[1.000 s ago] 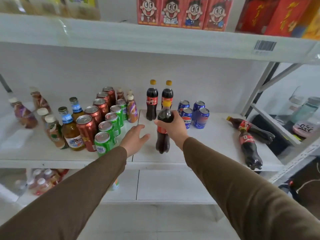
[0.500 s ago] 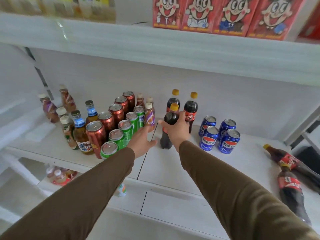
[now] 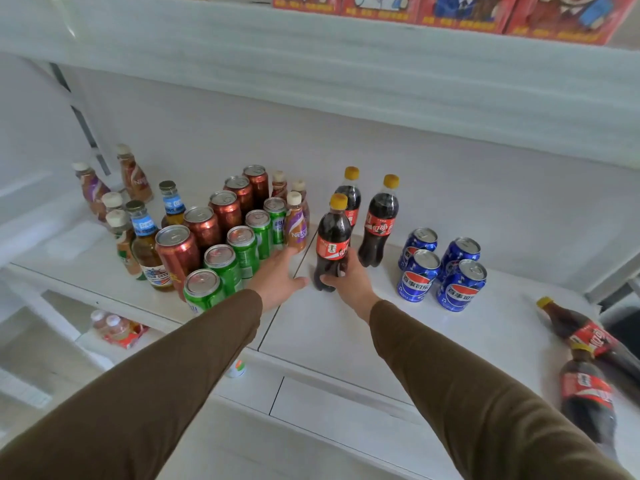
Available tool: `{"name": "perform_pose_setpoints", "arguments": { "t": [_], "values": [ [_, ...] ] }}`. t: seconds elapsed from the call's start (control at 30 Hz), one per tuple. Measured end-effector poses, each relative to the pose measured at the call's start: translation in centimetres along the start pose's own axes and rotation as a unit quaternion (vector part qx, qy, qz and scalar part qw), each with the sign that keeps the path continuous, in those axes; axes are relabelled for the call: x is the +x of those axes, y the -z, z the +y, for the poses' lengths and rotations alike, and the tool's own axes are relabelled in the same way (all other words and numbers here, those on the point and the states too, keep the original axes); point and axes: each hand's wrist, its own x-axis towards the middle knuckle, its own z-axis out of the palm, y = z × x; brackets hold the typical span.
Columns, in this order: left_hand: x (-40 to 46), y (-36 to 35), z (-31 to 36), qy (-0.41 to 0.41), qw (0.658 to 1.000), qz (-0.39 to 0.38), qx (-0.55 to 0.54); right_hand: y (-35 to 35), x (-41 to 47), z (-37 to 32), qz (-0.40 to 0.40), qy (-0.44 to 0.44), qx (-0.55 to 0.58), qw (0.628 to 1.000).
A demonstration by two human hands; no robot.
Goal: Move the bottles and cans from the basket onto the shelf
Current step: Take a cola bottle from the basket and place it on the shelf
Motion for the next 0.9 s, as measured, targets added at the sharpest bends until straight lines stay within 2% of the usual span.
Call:
{"name": "perform_pose_setpoints", "arguments": {
  "t": [0.17, 0.4, 0.9],
  "values": [
    [0.5, -0.8, 0.2, 0.009, 1.0, 0.004, 0.004, -0.2, 0.7, 0.7, 0.003, -0.01, -0.047, 0.999],
    [1.2, -1.3, 0.6, 0.013, 1.0, 0.009, 0.012, -1.8, 1.4, 0.7, 0.068, -0.019, -0.01, 0.997],
    [0.7, -1.7, 0.3, 0.023, 0.999, 0.015, 0.021, -1.7, 1.4, 1.0, 0.088, -0.024, 0.006, 0.996]
  ]
}}
